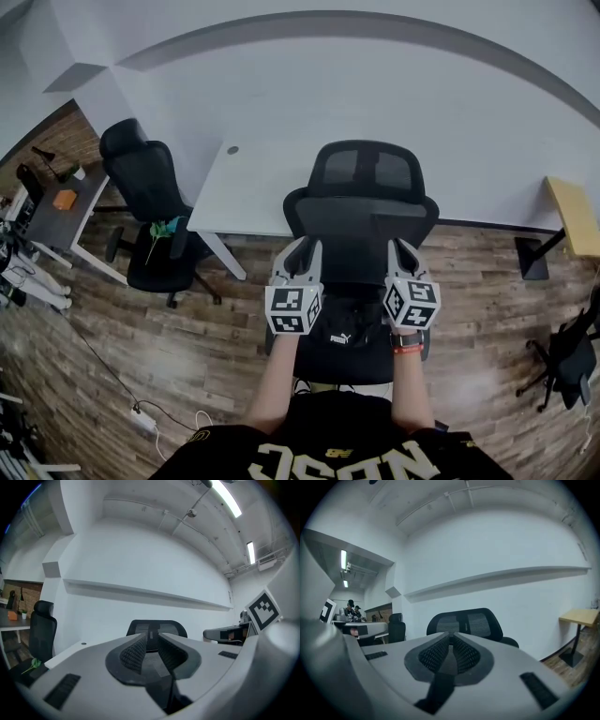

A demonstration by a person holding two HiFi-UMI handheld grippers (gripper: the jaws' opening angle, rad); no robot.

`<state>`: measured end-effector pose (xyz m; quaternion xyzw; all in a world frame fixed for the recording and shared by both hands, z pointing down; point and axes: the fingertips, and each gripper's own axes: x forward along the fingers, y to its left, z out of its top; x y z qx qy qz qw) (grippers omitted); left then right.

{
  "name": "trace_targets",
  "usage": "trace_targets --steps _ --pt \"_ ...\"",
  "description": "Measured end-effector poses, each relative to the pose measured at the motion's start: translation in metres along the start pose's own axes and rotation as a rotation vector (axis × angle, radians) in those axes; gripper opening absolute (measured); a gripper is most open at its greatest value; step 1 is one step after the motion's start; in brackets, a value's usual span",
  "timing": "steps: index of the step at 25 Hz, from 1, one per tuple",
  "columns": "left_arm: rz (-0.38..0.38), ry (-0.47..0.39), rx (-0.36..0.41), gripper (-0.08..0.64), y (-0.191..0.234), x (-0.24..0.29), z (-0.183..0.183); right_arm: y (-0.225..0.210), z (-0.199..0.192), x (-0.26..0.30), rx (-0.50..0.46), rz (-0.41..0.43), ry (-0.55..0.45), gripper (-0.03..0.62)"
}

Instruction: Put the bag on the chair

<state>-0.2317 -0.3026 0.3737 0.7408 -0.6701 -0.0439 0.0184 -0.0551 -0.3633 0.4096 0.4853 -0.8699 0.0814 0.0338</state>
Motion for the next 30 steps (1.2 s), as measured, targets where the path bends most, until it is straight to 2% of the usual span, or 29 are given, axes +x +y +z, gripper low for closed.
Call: trace_targets --steps 5,9,30 --pt "0.005 -0.007 0.007 0.044 -0.001 0.0 0.006 0.011 0.008 0.0 -0.028 0.021 -0.014 0.009" --pt "0.004 -0.004 0.003 0.018 -0.002 0.002 0.006 0.015 0.012 0.0 -0.041 0.031 -0.019 0.009" --pt "-0.036 0.033 -0.033 0.014 0.001 0.004 -0.017 0.008 -0.005 -0.004 -0.023 0.004 0.014 0.009"
